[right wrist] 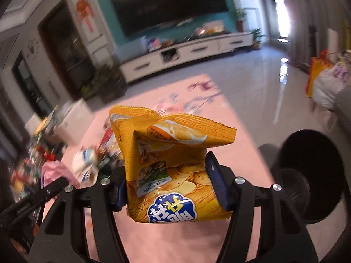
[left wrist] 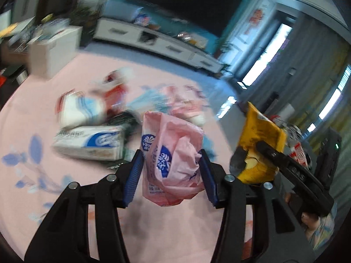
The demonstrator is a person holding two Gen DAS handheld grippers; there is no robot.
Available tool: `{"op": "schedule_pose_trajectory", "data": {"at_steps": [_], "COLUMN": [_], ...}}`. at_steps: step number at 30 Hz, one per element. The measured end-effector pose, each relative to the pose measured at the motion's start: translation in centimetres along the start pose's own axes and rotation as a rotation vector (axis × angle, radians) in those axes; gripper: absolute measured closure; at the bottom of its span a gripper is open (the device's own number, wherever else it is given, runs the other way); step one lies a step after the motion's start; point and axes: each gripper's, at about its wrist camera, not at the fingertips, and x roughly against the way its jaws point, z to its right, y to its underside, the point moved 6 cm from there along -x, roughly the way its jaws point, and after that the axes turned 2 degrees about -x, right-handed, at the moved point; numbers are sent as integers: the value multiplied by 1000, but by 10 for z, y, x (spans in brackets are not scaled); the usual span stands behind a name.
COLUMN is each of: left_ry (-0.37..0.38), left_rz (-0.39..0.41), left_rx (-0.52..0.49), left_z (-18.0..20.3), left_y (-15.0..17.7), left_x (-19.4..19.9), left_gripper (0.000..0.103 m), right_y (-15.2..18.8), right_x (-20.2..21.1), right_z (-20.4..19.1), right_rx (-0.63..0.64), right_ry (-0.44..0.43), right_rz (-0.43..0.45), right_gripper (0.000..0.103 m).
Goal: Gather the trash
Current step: 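Carry both bags to the black bin and open both tools to drop them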
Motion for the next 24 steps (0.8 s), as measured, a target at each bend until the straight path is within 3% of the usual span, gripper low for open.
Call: {"op": "schedule_pose_trajectory", "data": {"at_steps": [6, 10, 17, 24], "left_ry": [204, 324, 465, 501], "left_rz": [-33, -97, -223, -376], "left_rx": [-69, -120, -187, -212], "left_z": [88, 150, 225, 267], "left_y": [7, 18, 42, 80], "left_x": [-37, -70, -121, -179], "left_gripper": [51, 51, 50, 50], "right_y": [-27, -31, -18, 8], "right_x": [38, 50, 53, 29], "right_z": [75, 124, 207, 257], "right_rx": [-83, -139, -276, -358], "right_ry": [176, 272, 385, 480], "right_rz": [124, 137, 65, -68], "right_gripper": [40, 40, 40, 40]}}
